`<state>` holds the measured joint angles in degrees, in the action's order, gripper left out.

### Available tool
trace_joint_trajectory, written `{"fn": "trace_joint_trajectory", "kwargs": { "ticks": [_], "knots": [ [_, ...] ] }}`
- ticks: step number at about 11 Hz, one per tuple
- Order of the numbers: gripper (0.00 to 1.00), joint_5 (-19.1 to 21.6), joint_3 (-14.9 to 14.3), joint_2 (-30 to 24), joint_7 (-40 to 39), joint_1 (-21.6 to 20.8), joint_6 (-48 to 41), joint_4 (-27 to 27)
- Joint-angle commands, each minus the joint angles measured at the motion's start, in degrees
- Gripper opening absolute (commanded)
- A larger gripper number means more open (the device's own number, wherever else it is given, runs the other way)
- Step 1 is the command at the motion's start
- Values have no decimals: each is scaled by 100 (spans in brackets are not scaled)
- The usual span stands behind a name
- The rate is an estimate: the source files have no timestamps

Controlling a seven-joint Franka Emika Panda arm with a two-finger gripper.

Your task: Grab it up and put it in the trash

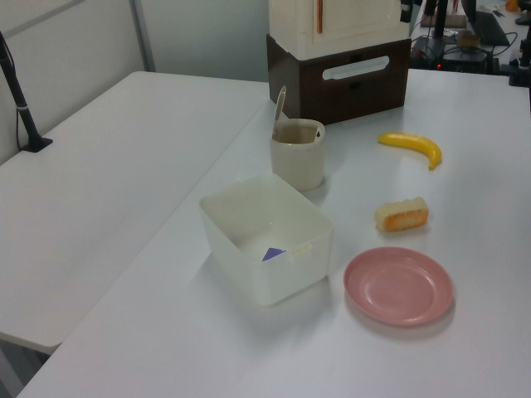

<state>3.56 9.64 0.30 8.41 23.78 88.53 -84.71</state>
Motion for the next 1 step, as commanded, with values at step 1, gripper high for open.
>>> {"fn": "trace_joint_trajectory", "kwargs": {
  "ticks": [1],
  "knots": [
    [100, 127, -24, -188, -94, -49, 156, -248]
  ]
}}
